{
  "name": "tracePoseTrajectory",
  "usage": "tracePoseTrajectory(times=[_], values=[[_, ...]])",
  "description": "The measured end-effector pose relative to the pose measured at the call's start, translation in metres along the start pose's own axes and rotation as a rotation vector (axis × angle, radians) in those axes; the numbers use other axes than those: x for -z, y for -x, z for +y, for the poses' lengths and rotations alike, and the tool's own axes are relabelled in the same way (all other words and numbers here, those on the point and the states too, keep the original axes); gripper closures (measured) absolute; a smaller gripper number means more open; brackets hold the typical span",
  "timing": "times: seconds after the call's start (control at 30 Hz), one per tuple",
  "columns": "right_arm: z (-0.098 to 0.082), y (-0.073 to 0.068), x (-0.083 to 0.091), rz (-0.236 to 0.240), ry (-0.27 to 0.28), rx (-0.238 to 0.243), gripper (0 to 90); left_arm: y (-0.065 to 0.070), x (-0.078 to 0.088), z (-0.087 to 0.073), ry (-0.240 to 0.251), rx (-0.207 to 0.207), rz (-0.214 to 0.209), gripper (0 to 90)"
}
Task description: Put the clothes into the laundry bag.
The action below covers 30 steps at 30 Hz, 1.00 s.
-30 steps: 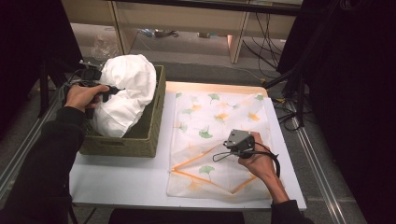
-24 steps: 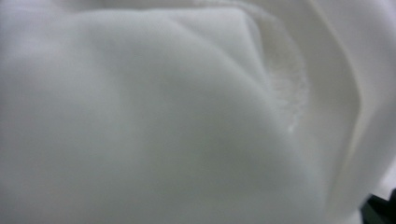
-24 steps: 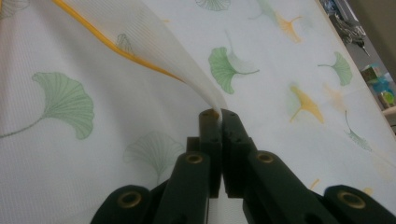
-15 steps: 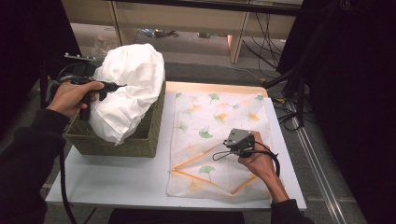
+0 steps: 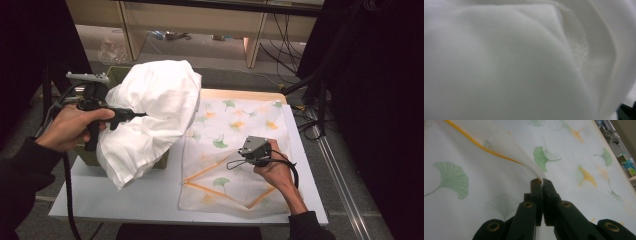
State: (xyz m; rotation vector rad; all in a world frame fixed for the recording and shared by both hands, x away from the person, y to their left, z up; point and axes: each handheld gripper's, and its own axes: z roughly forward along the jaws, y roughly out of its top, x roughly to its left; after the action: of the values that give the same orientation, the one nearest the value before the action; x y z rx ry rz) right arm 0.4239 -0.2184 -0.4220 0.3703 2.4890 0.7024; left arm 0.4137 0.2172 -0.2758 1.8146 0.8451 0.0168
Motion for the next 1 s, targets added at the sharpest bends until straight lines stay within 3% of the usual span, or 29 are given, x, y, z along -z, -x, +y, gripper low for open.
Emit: tracePoseTrajectory(times=[0.07, 0.1, 0.17, 0.23, 0.37, 0.47, 0.53, 0.57, 0.6, 0.8, 1.0], values=[[0.000, 0.001, 0.002, 0.002, -0.003, -0.024, 89.6, 0.014, -0.001, -0.007, -0.012, 0.001, -0.035, 57.7], [0.000, 0.003, 0.002, 0.001, 0.000, -0.030, 89.6, 0.026, -0.003, -0.015, -0.016, -0.032, -0.048, 57.7], [0.000, 0.005, 0.002, 0.005, 0.006, -0.030, 89.6, 0.033, -0.004, -0.018, -0.026, -0.052, -0.062, 57.7], [0.002, 0.008, 0.001, 0.001, 0.010, -0.071, 89.7, 0.045, -0.007, -0.026, -0.052, -0.062, -0.104, 57.5], [0.006, 0.016, 0.002, -0.007, 0.028, -0.055, 89.7, 0.060, -0.020, -0.047, -0.074, -0.040, -0.201, 57.5], [0.010, 0.022, 0.003, -0.008, 0.054, -0.062, 89.7, 0.069, -0.033, -0.064, -0.124, -0.057, -0.219, 57.5], [0.010, 0.022, 0.004, -0.015, 0.057, -0.077, 89.7, 0.072, -0.042, -0.074, -0.157, -0.063, -0.244, 57.4], [0.010, 0.023, 0.005, -0.020, 0.065, -0.087, 89.7, 0.073, -0.051, -0.084, -0.176, -0.041, -0.262, 57.4], [0.011, 0.025, 0.006, -0.019, 0.071, -0.075, 89.7, 0.073, -0.051, -0.084, -0.176, -0.041, -0.262, 57.3], [0.016, 0.030, 0.015, -0.046, 0.098, -0.085, 89.7, 0.070, -0.087, -0.106, -0.232, -0.010, -0.321, 57.2], [0.019, 0.031, 0.022, -0.057, 0.116, -0.081, 89.7, 0.070, -0.107, -0.113, -0.253, -0.006, -0.329, 56.8]])
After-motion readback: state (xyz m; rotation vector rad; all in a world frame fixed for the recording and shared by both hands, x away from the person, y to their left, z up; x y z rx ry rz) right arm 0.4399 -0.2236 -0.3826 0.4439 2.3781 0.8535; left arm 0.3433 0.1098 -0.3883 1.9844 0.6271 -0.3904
